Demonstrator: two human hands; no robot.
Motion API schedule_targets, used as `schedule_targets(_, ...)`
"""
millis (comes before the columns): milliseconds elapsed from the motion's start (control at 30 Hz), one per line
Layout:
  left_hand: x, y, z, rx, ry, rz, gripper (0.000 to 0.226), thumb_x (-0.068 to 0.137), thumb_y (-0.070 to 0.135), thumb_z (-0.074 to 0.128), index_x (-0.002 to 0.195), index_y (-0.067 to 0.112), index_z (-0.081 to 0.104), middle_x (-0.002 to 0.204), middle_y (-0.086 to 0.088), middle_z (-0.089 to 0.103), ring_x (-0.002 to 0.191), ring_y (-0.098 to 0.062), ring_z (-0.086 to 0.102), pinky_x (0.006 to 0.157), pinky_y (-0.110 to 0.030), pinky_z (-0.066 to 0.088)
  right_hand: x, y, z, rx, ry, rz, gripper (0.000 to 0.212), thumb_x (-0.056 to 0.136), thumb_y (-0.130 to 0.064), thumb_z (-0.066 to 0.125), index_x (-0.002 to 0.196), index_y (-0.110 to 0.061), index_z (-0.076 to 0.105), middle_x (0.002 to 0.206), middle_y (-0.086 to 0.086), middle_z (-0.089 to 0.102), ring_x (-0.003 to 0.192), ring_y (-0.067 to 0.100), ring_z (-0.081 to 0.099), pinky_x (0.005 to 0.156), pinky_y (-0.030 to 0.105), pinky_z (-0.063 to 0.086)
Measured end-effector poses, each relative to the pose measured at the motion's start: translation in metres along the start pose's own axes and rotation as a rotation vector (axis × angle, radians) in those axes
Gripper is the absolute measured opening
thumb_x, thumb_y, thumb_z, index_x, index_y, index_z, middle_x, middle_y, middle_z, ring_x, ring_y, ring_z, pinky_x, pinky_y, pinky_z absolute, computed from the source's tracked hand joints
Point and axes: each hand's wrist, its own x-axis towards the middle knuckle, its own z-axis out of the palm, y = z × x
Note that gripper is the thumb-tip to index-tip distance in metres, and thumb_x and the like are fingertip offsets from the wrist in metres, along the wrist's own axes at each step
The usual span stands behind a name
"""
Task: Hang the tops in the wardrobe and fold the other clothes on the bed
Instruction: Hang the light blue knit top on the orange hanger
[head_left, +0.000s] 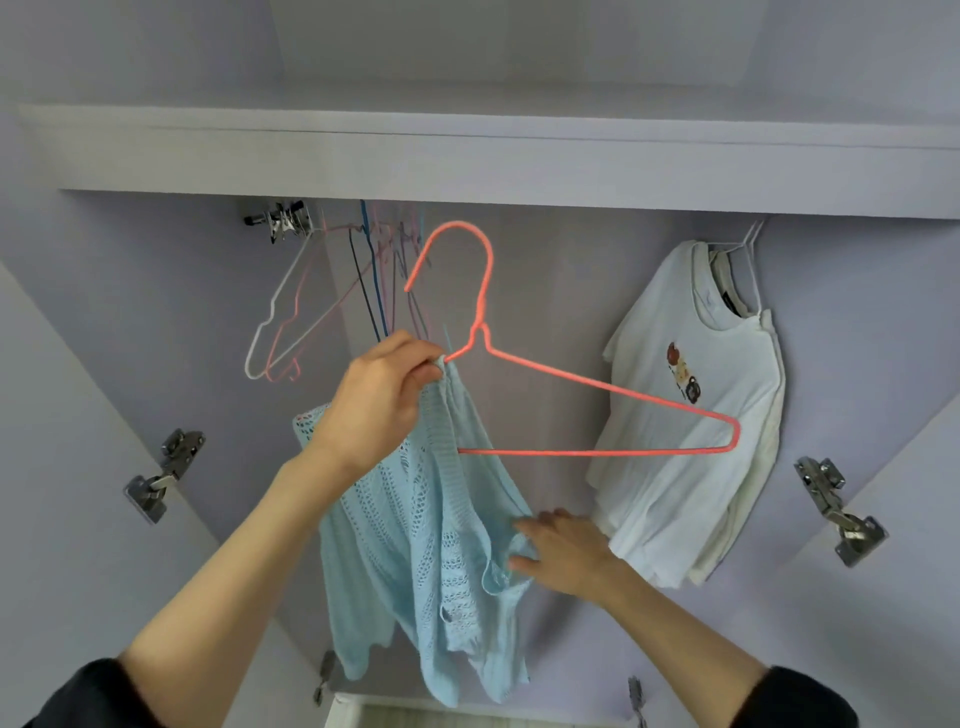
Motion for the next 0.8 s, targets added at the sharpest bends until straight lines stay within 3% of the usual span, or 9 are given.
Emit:
schedule_targets(100,0.000,-0.008,-0.015,0.026,0.045,-0.019,0.016,0.090,-0.006,0.053,0.098,-0.002,0.067,0.086,-0.002,0.053,0.075,-0.021,0.050,0.071,-0.017,0.031,0.005,0.022,0.008,-0.040,-0.058,0.086,0.054,0.091,-0.054,0.045,0.137,-0.027,0.040,0.129,0.006,0.053,0.120,0.024,0.050,0.094,0.034,0.041)
schedule_targets(300,-0.015,-0.053,-0.028,0.165,-0.033,-0.090,0.018,0.087,-0.011,0.055,0.097,-0.003,0.068,0.089,-0.020,0.061,0.081,-0.034,0.060,0.072,-0.022,0.034,-0.001,0.079,-0.021,0.015,0.112,0.120,0.032,0.098,-0.036,0.041,0.126,-0.029,0.056,0.125,0.000,0.054,0.119,0.018,0.051,0.090,0.028,0.043)
schedule_targets(500,-0.021,-0.065,-0.012,0.207,-0.127,-0.122,0.022,0.086,-0.009,0.055,0.099,0.002,0.070,0.094,-0.018,0.061,0.084,-0.037,0.063,0.075,-0.045,0.050,-0.003,0.089,-0.070,0.120,0.336,0.025,0.021,0.093,-0.025,0.055,0.092,-0.010,0.070,0.083,0.003,0.056,0.085,0.027,0.061,0.070,0.029,0.036)
schedule_targets(633,-0.019,-0.058,-0.002,0.212,-0.142,-0.122,0.021,0.088,-0.004,0.055,0.100,0.005,0.069,0.095,-0.014,0.060,0.082,-0.036,0.062,0.072,-0.046,0.051,-0.005,0.073,-0.090,0.217,0.398,-0.085,0.028,0.087,-0.020,0.061,0.061,-0.012,0.054,0.062,-0.008,0.040,0.060,0.019,0.049,0.060,0.029,0.033)
schedule_targets(700,-0.018,-0.052,0.003,0.212,-0.154,-0.097,0.019,0.088,-0.004,0.056,0.100,0.004,0.069,0.096,-0.011,0.060,0.080,-0.036,0.062,0.069,-0.046,0.051,-0.006,0.062,-0.100,0.256,0.434,-0.130,0.032,0.086,-0.020,0.063,0.059,-0.020,0.048,0.058,-0.011,0.037,0.053,0.007,0.041,0.058,0.027,0.032)
schedule_targets(800,-0.019,-0.043,0.015,0.189,-0.164,-0.058,0.016,0.087,-0.003,0.057,0.097,0.004,0.068,0.095,-0.012,0.061,0.078,-0.035,0.062,0.066,-0.044,0.052,-0.006,0.041,-0.119,0.270,0.510,-0.193,0.023,0.086,-0.020,0.063,0.066,-0.010,0.061,0.062,-0.012,0.042,0.062,0.010,0.044,0.063,0.031,0.041)
